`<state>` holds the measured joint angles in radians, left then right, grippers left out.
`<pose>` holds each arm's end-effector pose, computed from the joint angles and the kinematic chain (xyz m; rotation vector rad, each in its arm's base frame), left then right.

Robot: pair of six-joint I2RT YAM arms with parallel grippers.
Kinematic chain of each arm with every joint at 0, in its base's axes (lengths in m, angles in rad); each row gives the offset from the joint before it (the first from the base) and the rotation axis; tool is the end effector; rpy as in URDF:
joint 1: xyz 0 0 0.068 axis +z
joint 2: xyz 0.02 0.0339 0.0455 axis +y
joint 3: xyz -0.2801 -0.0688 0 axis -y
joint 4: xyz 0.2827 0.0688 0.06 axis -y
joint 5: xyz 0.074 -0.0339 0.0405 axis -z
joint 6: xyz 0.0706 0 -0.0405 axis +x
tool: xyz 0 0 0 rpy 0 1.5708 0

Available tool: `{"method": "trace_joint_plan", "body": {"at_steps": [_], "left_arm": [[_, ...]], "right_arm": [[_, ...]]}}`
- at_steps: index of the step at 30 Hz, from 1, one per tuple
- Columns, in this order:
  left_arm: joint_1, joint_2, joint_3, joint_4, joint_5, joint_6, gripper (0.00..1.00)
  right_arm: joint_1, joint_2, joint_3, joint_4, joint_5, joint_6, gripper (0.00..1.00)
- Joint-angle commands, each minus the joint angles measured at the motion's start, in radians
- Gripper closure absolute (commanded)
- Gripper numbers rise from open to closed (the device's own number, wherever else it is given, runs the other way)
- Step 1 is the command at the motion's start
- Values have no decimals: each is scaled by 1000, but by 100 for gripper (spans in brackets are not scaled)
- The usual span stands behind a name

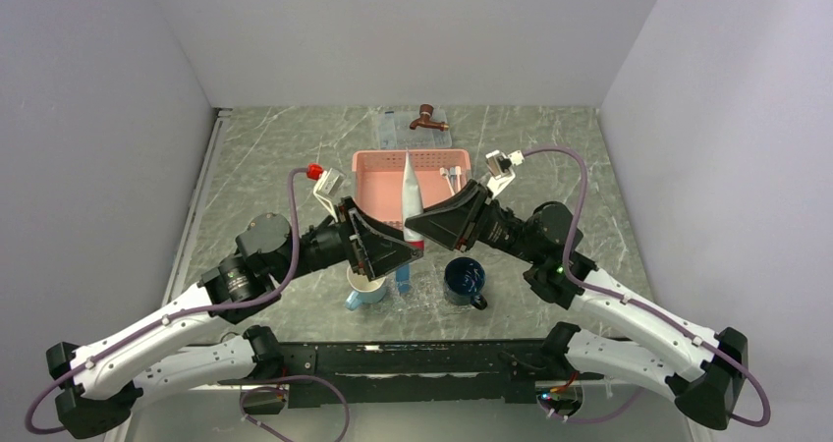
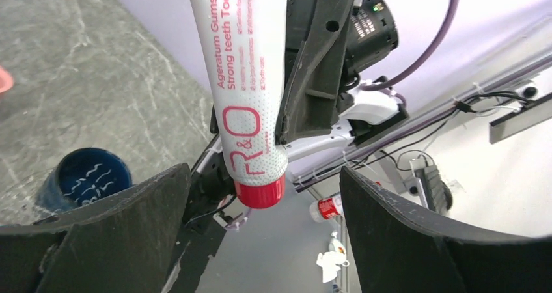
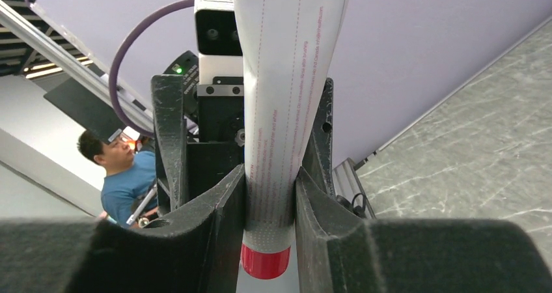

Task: Prepare toiletry sets of a toothbrush and toothpaste on the tray

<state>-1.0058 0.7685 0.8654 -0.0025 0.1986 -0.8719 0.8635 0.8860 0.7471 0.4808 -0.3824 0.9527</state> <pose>0.1150 -0.2074 0.4088 0.3011 1.6928 -1.6164 0.1506 0.2167 0.3975 -0.3275 1.4431 1.7645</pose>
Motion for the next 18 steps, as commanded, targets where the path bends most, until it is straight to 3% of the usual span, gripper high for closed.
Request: {"method": "trace_joint_plan", "body": {"at_steps": [1, 9, 18], "left_arm": [[9, 13, -3, 155, 82, -71, 13], [10, 30, -11, 200, 126, -92, 34], [10, 5, -19, 192, 133, -85, 45]], "right_arm": [[38, -48, -5, 142, 70, 21, 68], [92, -58, -9, 140, 168, -11, 69], [128, -52, -10, 134, 256, -24, 69]]}}
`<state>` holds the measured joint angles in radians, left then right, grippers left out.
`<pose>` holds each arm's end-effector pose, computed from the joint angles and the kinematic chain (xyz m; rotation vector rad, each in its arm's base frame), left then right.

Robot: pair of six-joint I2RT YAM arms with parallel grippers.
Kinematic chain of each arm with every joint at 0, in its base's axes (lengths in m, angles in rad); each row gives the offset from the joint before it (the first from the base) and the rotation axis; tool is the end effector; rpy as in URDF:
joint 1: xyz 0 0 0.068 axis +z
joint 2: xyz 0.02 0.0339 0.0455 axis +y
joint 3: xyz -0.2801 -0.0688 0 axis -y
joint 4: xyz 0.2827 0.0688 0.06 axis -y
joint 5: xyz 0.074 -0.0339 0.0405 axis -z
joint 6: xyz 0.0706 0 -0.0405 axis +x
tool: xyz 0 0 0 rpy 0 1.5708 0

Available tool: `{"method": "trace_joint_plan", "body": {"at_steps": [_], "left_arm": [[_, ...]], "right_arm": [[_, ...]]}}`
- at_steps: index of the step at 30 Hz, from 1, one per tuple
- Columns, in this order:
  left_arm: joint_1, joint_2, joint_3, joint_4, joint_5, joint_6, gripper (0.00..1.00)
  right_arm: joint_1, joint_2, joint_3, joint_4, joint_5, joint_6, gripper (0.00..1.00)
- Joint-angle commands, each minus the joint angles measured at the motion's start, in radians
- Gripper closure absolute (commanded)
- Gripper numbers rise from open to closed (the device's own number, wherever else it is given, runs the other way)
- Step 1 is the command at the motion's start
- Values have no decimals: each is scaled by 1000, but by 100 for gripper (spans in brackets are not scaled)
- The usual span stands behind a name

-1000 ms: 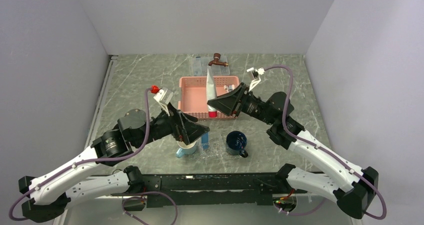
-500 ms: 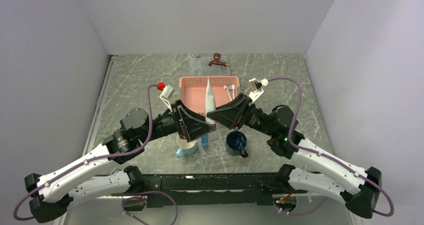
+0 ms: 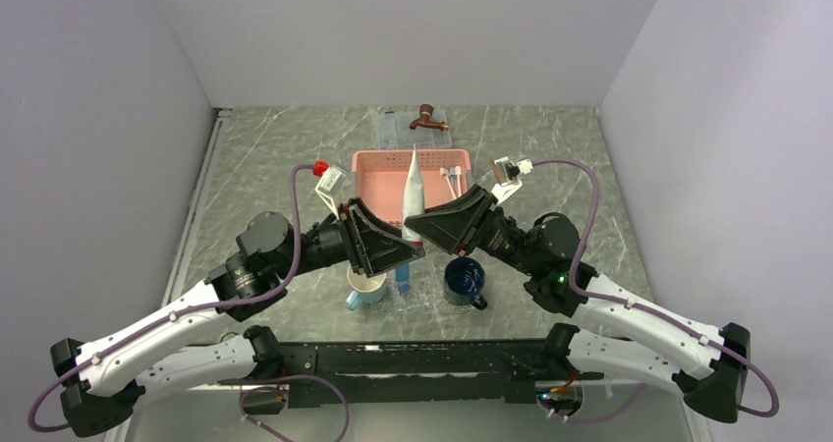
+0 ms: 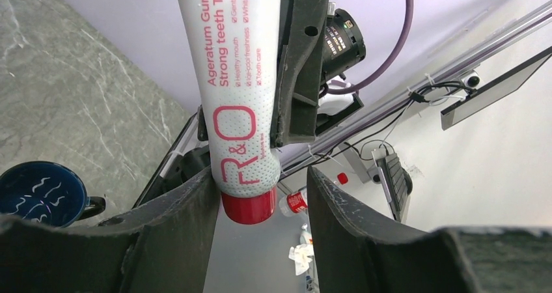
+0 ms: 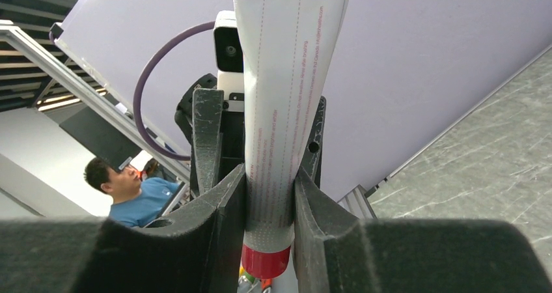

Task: Prepare toiletry sets of a toothbrush and toothpaste on the tray

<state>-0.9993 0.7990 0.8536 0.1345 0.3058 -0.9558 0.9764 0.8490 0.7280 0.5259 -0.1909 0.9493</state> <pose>0.1133 -0.2154 0.4161 0.3402 1.6279 -1.7804 0.1314 0.2184 0.4056 -0.2169 1.3634 1.7754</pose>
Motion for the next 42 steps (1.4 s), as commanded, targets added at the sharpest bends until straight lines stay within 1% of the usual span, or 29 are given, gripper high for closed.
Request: {"method": "trace_joint_plan", "body": {"at_steps": [1, 4, 10, 19, 24, 25, 27, 30, 31, 34, 36, 39, 42], "left_arm": [[4, -32, -11, 53, 23, -1, 45], [3, -46, -23, 49, 18, -1, 46], [4, -59, -29, 44, 17, 4, 55], [3, -70, -22, 28, 10, 20, 55], [4, -73, -20, 27, 10, 27, 79], [4, -73, -17, 18, 8, 34, 86], [5, -80, -10, -5, -3, 47, 100], [5, -96, -10, -37, -33, 66, 100], [5, -101, -8, -48, -39, 72, 100], [5, -107, -2, -80, -48, 91, 100], [5, -117, -1, -103, -58, 104, 100], [5, -136, -1, -167, -76, 133, 100], [5, -152, 3, -244, -97, 166, 100]], "right_arm": [[18, -15, 8, 88, 75, -22, 69], [27, -12, 10, 88, 86, -23, 70], [42, 1, 14, 87, 93, -27, 70], [64, 12, 20, 66, 111, -43, 70], [68, 6, 24, 38, 122, -57, 69], [69, 2, 27, 28, 125, -62, 68], [70, -3, 35, 3, 129, -74, 63], [70, -3, 42, -33, 129, -96, 60], [70, -5, 41, -38, 127, -99, 57], [70, -12, 43, -70, 131, -113, 43], [69, -24, 46, -107, 144, -132, 35], [70, -56, 61, -178, 171, -178, 31], [69, -76, 107, -302, 199, -237, 30]]}}
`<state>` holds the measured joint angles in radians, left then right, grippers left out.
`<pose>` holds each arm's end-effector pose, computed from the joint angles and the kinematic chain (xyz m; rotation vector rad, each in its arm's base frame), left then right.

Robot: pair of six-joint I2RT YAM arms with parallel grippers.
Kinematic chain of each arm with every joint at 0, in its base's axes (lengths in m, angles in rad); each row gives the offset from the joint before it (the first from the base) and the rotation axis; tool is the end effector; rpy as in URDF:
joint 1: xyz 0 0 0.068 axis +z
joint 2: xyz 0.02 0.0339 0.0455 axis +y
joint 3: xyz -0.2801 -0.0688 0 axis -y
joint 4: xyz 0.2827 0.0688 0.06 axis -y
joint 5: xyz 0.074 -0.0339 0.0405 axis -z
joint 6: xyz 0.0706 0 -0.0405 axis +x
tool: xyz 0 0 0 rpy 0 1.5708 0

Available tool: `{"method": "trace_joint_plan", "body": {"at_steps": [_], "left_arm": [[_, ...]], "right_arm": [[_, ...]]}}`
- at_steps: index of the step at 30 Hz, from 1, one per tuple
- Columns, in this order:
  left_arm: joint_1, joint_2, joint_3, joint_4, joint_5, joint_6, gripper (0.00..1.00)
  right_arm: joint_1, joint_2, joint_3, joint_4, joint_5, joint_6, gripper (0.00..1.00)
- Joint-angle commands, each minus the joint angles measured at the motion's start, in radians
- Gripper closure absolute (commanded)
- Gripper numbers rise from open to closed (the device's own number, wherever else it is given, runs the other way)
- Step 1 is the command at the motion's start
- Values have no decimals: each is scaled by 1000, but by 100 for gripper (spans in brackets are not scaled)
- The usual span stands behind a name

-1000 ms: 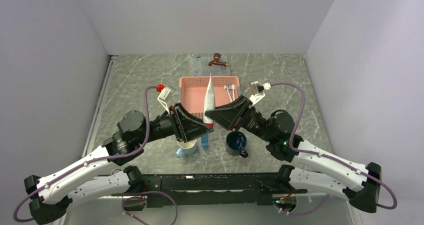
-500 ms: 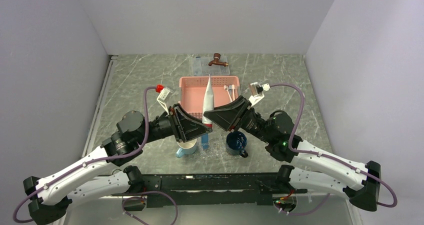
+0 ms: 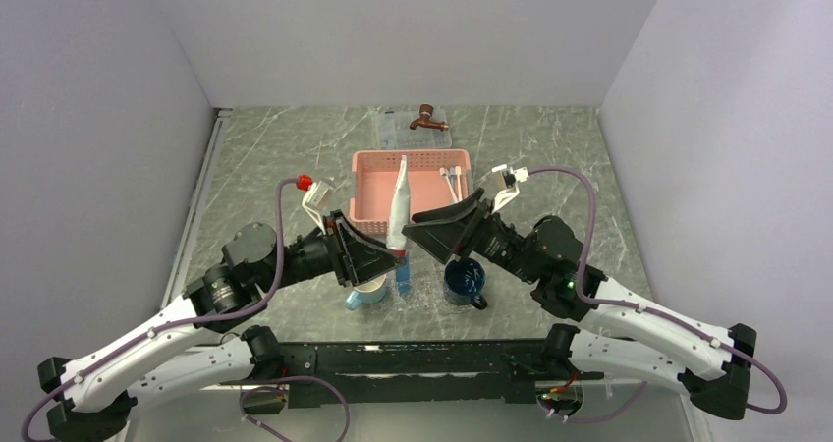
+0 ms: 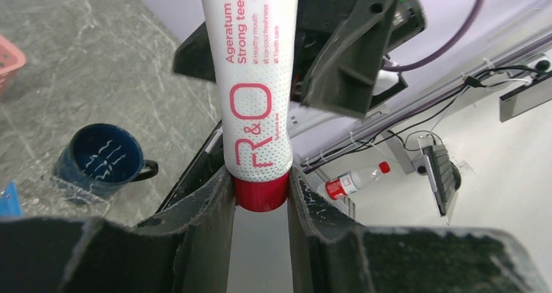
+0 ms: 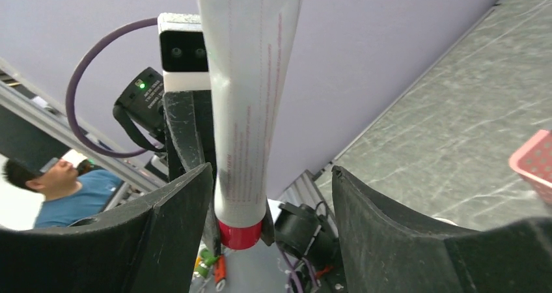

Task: Prepare toiletry sets of a toothbrush and toothpaste on the tray

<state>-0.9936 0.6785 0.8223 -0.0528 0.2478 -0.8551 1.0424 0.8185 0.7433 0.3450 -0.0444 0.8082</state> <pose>0.1028 -0.1896 0.4021 0.3516 1.6923 -1.6259 0.1255 0.2212 0.3951 -0.2165 1.4698 1.5787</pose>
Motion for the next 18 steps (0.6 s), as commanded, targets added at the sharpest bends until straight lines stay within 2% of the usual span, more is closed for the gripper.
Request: {"method": "trace_joint_plan", "body": {"at_steps": [1, 7, 13, 18], "left_arm": [[-1, -36, 38, -93, -50, 81, 100], [-1, -33, 103, -363, -167, 211, 100], [-1, -1, 184, -570, -204, 366, 100], [0, 8, 225, -677, -223, 463, 100]], "right_arm": [[2, -48, 109, -164, 69, -113, 30], [1, -26, 229, -398, 107, -202, 30], [-4, 91, 428, -704, 169, -275, 29], [-41, 167, 556, -814, 101, -314, 29]]}}
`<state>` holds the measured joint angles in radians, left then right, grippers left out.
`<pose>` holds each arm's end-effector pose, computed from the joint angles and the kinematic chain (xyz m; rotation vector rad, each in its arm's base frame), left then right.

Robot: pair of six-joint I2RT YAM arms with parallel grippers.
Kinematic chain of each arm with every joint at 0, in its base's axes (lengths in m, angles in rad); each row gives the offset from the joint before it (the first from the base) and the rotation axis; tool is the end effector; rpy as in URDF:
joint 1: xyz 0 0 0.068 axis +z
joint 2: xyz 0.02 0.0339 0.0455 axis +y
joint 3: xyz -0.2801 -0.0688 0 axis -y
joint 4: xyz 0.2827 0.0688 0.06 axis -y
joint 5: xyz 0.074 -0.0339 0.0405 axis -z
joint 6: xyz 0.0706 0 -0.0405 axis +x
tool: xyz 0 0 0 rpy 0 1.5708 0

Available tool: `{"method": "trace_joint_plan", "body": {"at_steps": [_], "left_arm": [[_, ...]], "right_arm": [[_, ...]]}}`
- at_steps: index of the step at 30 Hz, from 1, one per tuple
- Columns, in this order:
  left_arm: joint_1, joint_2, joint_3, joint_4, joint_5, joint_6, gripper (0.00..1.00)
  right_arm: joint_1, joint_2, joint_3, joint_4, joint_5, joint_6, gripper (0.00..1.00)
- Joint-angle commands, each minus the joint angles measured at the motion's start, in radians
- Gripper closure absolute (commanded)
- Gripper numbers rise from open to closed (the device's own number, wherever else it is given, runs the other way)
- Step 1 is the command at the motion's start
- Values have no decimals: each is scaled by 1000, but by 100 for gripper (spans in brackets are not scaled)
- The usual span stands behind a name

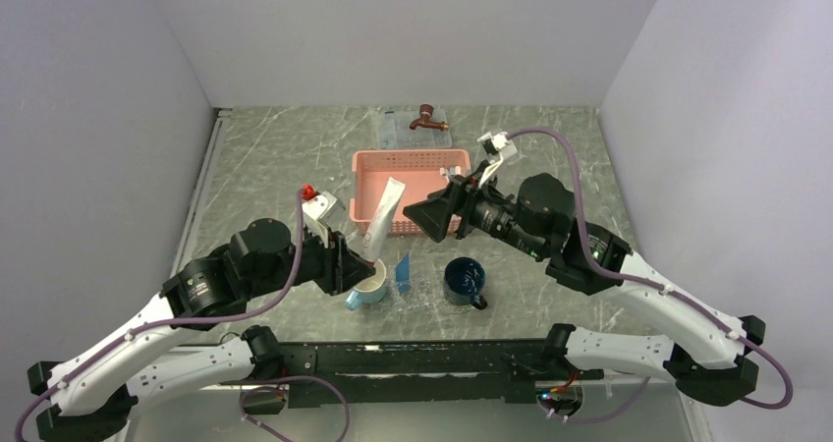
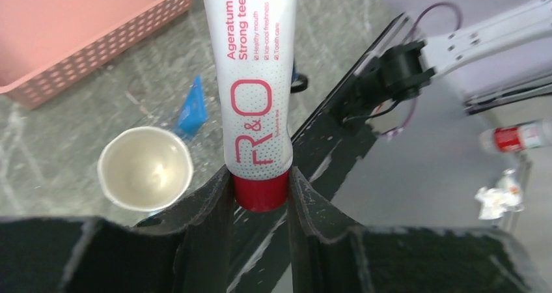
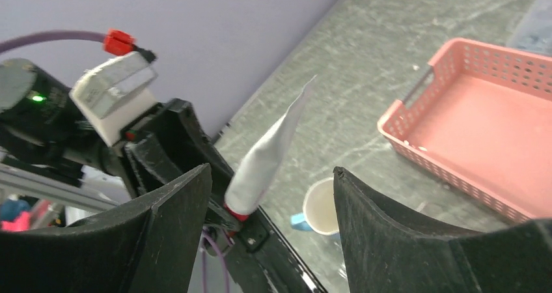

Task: Prepare toiletry sets of a toothbrush and toothpaste on the tray

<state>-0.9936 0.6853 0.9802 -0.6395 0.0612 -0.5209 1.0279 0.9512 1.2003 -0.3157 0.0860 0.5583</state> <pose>0.1012 -0.1634 0.3815 0.5274 1.9994 -1.0451 0.1398 0.2200 0.4598 -0.3412 1.7316 1.1223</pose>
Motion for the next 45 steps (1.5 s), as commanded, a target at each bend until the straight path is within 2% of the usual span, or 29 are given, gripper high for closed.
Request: {"method": "trace_joint_plan", "body": {"at_steps": [1, 4, 9, 13, 18, 31, 45], "left_arm": [[-1, 5, 74, -120, -37, 146, 100], [-1, 20, 93, -184, -40, 186, 100], [-1, 37, 111, -243, 13, 232, 100], [0, 54, 122, -290, 43, 259, 100], [-1, 66, 152, -350, 29, 290, 100], [-2, 113, 194, -436, -74, 364, 100], [-17, 88, 193, -432, -165, 381, 100]], "right_arm": [[-40, 44, 117, -169, -53, -68, 29], [-114, 73, 164, -212, -149, -43, 29], [-299, 137, 202, -262, -412, 23, 31], [-329, 206, 216, -254, -578, 48, 32], [-333, 250, 154, -200, -708, 91, 32], [-336, 330, 37, -79, -886, 197, 33], [-336, 424, 22, 40, -888, 312, 37]]}}
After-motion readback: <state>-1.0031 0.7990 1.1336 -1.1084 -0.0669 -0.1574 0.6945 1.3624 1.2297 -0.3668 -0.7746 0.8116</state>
